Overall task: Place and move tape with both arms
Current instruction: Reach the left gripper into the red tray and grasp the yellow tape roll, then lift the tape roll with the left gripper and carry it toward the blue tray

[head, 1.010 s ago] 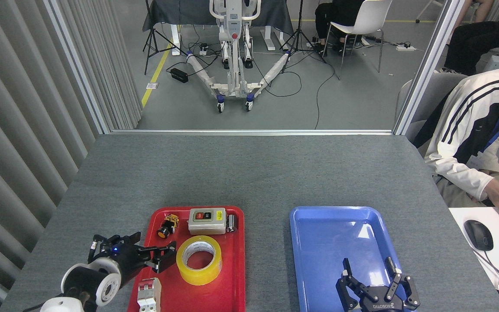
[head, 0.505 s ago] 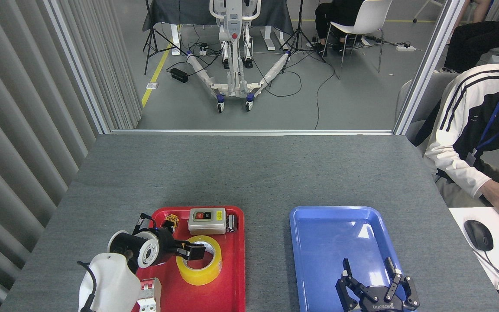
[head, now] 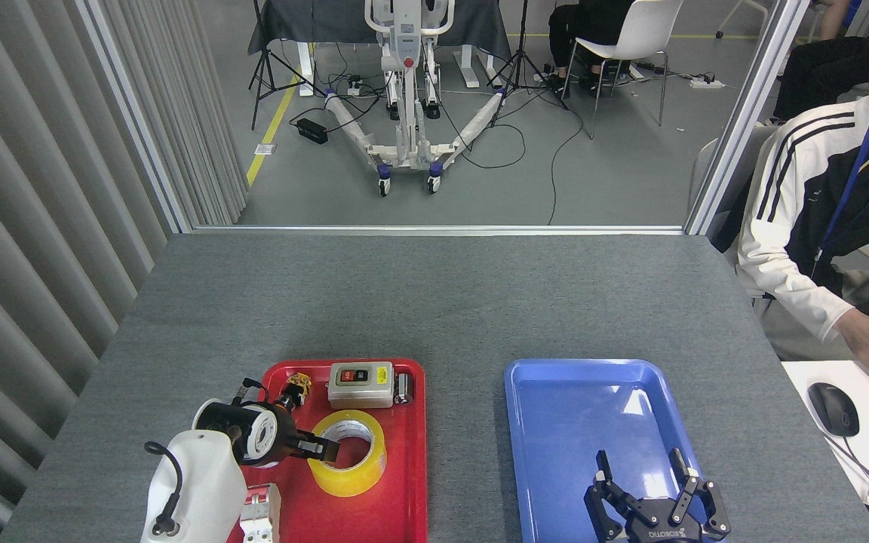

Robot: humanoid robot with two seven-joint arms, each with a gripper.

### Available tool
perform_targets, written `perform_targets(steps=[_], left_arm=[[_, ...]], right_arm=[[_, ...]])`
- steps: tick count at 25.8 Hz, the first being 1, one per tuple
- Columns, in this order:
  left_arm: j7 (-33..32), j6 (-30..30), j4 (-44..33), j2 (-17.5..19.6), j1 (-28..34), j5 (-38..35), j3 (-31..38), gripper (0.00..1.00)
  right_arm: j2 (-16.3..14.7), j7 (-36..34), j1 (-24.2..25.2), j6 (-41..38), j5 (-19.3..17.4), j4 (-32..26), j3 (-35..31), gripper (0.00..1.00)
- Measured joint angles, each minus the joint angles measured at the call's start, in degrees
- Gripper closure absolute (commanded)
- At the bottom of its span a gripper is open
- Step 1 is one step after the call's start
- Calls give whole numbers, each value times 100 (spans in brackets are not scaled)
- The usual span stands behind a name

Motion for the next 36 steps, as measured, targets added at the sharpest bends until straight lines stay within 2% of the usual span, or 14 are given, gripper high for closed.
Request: perform_targets(steps=[1,3,11,14,17,22,24,26,28,32,36], left_arm=[[-11,37,44,-1,-10,-14,5,57],[-64,62,95,-28,-22,-18,6,100],[-269,-435,74,-224,0,87,33,100],[-293,-816,3,-240,-23,474,134,100],[-206,-1445,-126,-234,-97,1552,451,100],[92,-2979,41,-259,-142,4221,1004,100],[173,-3246,316,-304,-130,4964,1057,100],[203,-3377,563,-432,-2,5358,1015,100],[209,-3434,625,-599,211,5531,865,100],[226,-3476,539,-830,450,5631,463,100],[226,-3485,512,-887,504,5647,321,100]], right_arm=[[1,0,0,-1,0,0,2,0],[3,0,0,-1,1,2,5,0],[4,-2,0,-2,2,9,7,0],[6,-2,0,-2,2,9,7,0],[7,-3,0,-2,2,9,7,0],[7,-79,4,9,2,-3,6,0],[4,-310,40,-18,2,-33,-1,0],[-28,-675,81,-194,2,-77,-12,0],[-133,-1002,172,-604,13,-144,-86,0],[-447,-1490,458,-2213,46,-316,-502,0],[-642,-1623,557,-3833,149,-373,-740,0]])
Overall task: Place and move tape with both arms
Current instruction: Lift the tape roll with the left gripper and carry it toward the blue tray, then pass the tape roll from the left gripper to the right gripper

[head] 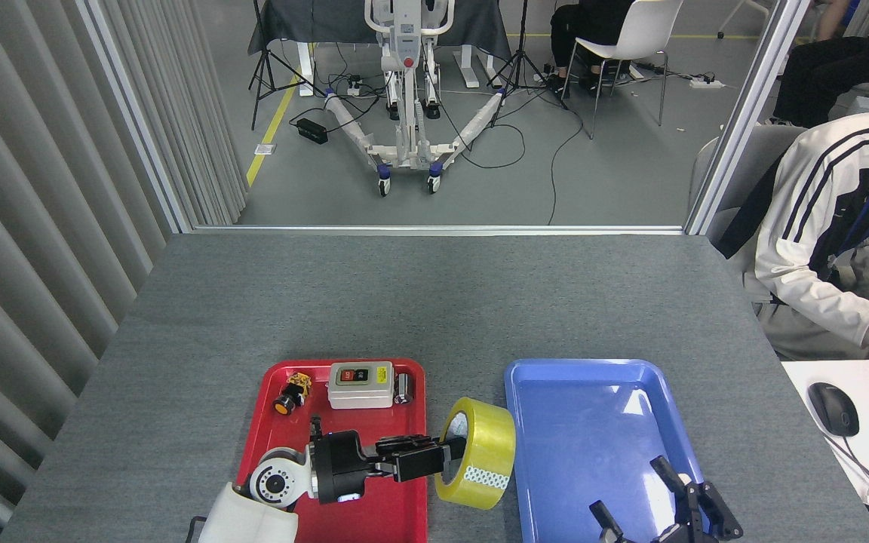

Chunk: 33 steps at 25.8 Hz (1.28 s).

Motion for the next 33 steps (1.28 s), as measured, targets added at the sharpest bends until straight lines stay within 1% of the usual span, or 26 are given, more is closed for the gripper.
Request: perform_targets(steps=[3,5,7,11,15,16,18,21,25,26,27,29,31,33], left_arm=[[0,0,-4,-15,21,0,-65,100],[0,0,-26,-41,42,-1,-112,100],[0,0,-103,-50,113,-5,-135,100],[-11,-2,-328,-80,260,-16,-218,100],[-18,-2,-457,-157,381,-182,-330,100],[-18,-2,-512,-183,406,-238,-347,100],[-15,-2,-586,-214,452,-320,-383,100],[-15,-2,-640,-240,480,-366,-421,100],[-15,-5,-662,-248,489,-386,-449,100],[-17,-19,-666,-248,490,-387,-455,100],[-30,-22,-672,-248,493,-391,-460,95],[-64,-23,-681,-249,496,-392,-466,78],[-93,-17,-695,-250,498,-394,-460,53],[-88,-3,-718,-251,500,-392,-433,23]], right_arm=[[-72,-18,5,-975,104,-10,-37,0],[-91,-19,-5,-1262,137,-20,-30,0],[-92,-37,-26,-1401,164,-28,33,0],[-55,64,-225,-1493,245,-24,431,0],[-13,132,-334,-1514,309,-13,852,7],[4,138,-352,-1520,337,-11,942,13],[34,159,-383,-1521,408,-5,1048,38],[60,181,-406,-1521,511,1,1149,66],[88,183,-415,-1521,576,5,1216,93],[98,184,-417,-1511,589,6,1223,98],[111,184,-414,-1509,613,6,1229,100],[126,201,-407,-1500,676,4,1228,100],[130,183,-390,-1500,724,4,1219,100],[135,147,-378,-1521,749,-2,1198,100]])
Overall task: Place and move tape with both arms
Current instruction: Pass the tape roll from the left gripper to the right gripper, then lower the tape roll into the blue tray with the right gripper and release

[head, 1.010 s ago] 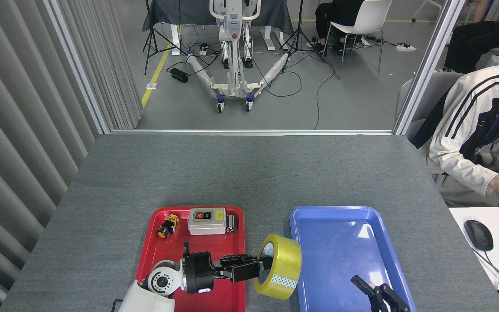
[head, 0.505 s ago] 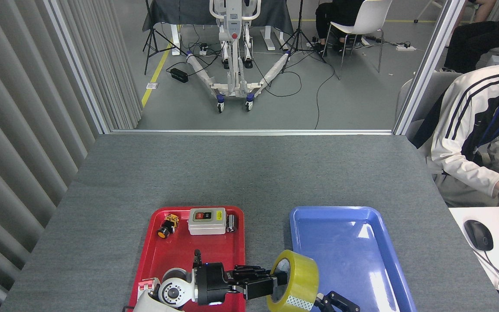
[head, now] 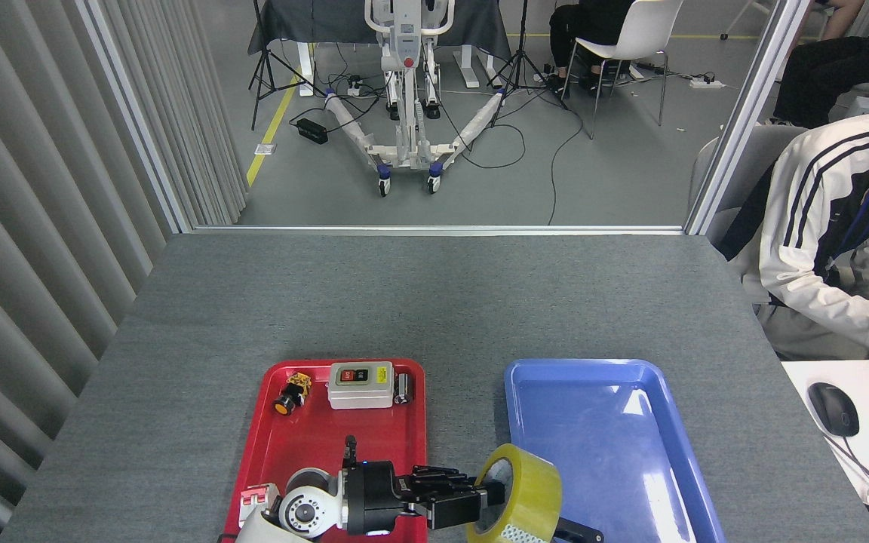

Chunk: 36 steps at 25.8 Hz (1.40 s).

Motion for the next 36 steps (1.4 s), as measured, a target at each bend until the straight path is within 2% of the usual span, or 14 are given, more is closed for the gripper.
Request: perform_targets(steps=[1,2,8,12,15,19,20,23,24,26,27,30,33,36], left_arm=[[57,22,-13,0,-9,8,31,8],[81,22,-15,0,-6,19,87,0],[144,7,-209,28,40,93,667,0],[448,1,-603,323,227,84,1093,1],[1307,1,-835,769,457,-400,1334,2],[3427,163,-1254,1063,982,-2469,1382,1],[4061,419,-1445,1091,1178,-3043,1307,1],[5471,1476,-1966,1129,1609,-3995,959,1],[5791,1911,-2100,1137,1707,-4161,862,1],[6248,2687,-2271,1153,1800,-4341,745,1],[6353,2991,-2313,1168,1829,-4384,710,1],[6516,3728,-2320,1231,1873,-4448,666,1],[6546,3987,-2340,1326,1902,-4468,652,1],[6548,4021,-2328,1448,1945,-4492,645,1]], right_arm=[[0,-11,16,-21,9,2,-12,100],[2,-11,9,-21,12,-10,-23,100],[8,161,-2,512,10,-38,-247,100],[11,1153,-23,1451,-8,-105,-609,100],[11,2330,-147,2091,-18,-220,-851,100],[-16,3915,-490,2727,-49,-367,-1015,100],[-29,4345,-616,2848,-61,-386,-1030,100],[-59,5814,-968,3092,-111,-426,-1047,100],[-65,6344,-1099,3134,-133,-438,-1045,84],[-68,7232,-1290,3177,-164,-447,-1029,40],[-71,7526,-1351,3210,-172,-449,-1027,2],[-91,7966,-1429,3327,-189,-432,-1017,0],[-99,8014,-1434,3389,-203,-433,-1006,0],[-139,7238,-1397,3478,-359,-489,-1043,0]])
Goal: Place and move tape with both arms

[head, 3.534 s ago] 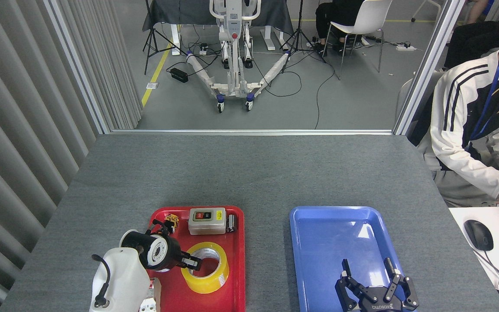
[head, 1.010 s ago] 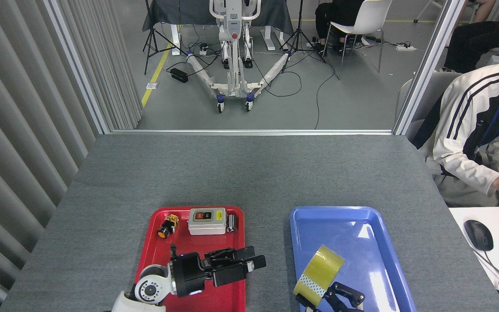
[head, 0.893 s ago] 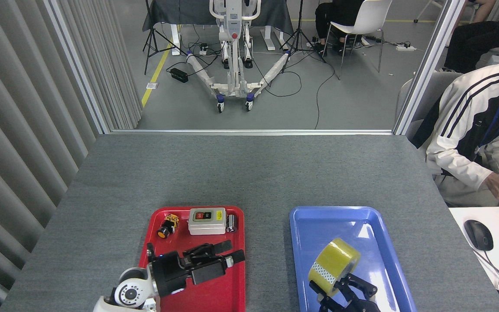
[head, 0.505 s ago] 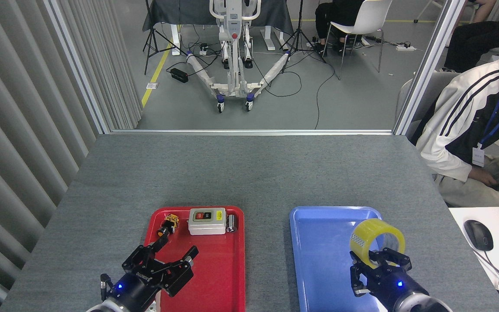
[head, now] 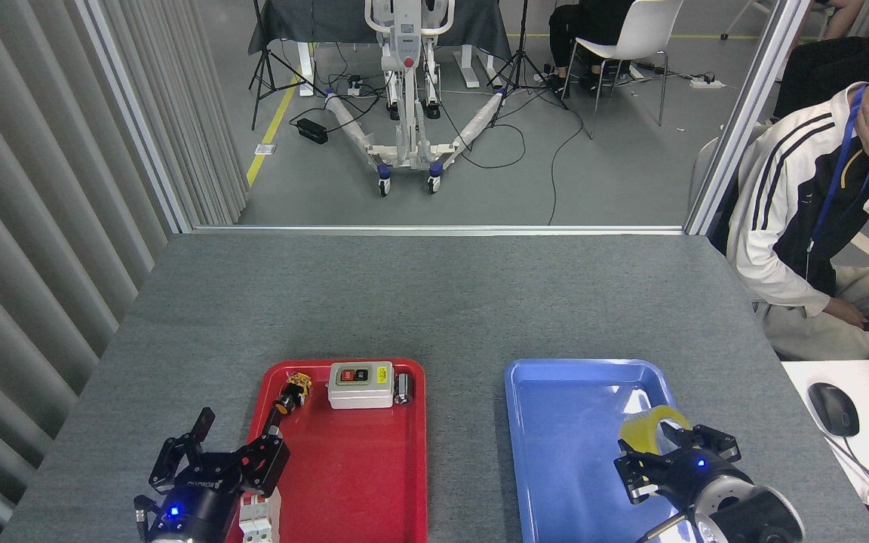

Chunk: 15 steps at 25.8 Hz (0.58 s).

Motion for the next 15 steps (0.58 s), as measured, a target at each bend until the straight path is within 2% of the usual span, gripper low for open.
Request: perform_targets(steps=[3,6,12,15], left_arm=[[23,-57,12,62,48,-26,0,1],[65,-81,7,87,71,-37,4,1],[423,-104,-78,61,81,-42,19,1],[574,-95,-190,64,83,-46,22,1]], right_arm=[[-161,-1361,134,110,-342,-56,-155,0],[-237,-2694,285,159,-521,-158,-269,0],[-239,-4884,566,229,-581,-159,-447,0],[-79,-5533,748,327,-581,-103,-481,0]])
